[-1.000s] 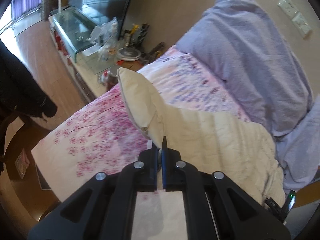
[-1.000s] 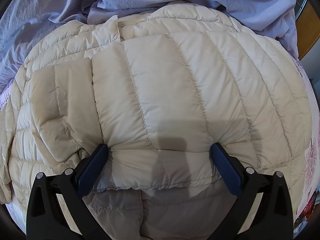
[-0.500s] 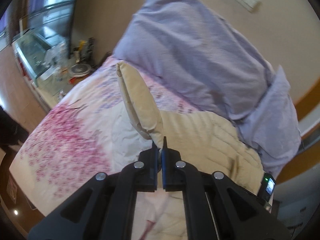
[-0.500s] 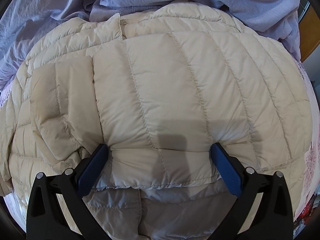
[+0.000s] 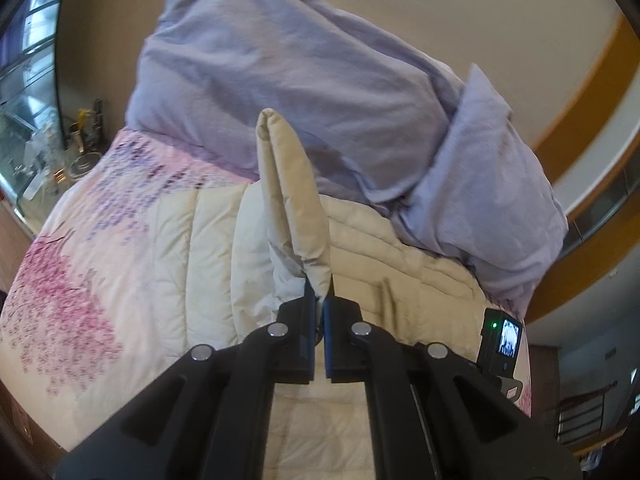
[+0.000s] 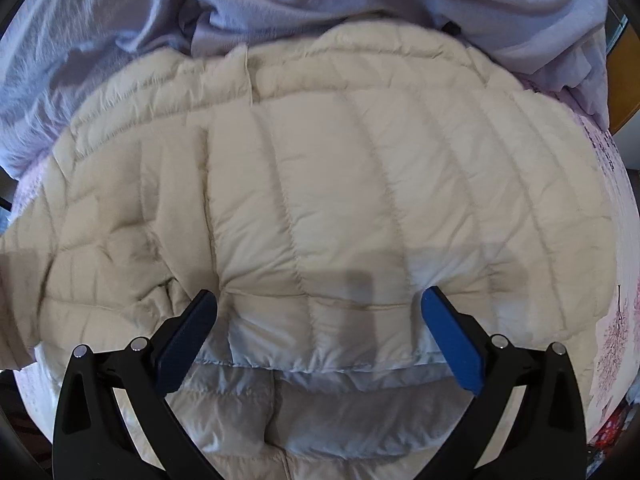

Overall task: Fold large clothes
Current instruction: 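Lift and fold the held sleeve across the jacket body with the left gripper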

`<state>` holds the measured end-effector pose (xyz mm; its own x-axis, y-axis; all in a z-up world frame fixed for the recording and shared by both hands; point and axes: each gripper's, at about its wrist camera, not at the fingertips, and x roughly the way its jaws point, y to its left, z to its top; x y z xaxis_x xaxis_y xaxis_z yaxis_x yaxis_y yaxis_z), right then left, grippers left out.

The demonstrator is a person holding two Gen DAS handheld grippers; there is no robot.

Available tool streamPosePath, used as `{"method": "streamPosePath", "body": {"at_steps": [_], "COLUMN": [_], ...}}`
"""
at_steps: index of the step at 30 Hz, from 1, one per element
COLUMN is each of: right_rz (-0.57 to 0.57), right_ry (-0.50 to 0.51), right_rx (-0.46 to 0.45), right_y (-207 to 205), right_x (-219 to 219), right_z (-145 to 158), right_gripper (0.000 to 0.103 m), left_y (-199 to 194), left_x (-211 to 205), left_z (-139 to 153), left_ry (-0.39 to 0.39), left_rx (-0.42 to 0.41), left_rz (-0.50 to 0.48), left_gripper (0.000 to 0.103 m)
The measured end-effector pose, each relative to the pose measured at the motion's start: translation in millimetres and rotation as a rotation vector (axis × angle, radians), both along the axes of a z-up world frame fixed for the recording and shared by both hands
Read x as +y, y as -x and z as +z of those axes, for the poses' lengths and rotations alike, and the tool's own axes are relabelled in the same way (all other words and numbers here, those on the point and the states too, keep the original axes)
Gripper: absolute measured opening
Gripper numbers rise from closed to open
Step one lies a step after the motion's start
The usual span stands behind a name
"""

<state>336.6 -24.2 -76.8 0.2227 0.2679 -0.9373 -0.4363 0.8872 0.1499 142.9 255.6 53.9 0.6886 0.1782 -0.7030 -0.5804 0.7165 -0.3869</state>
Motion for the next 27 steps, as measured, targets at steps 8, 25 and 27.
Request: {"method": "streamPosePath", "body": {"at_steps": [8,25,27], "right_rz": [0.008,-0.079,-0.084], "right_ry": [-0.027,-0.017,-0.014], "right_rx": [-0.049,-0.043,-0.043], "right_y": [-6,-33,-35], "right_x": [-30,-116,-120], "right_z": [20,24,23], "right_gripper": [0.102,0.102,0.102], "left_y": [-39,-122,-126], "left_x": [-41,-130,-136], "left_z": [-5,-28,-32], "left_ry": [0.005,0.035,0.037], "left_rx": [0.013,0.06,0.068], "left_rz": [-0.089,-0.27,-0.282], "left_gripper": [0.003,0.003,0.003]}}
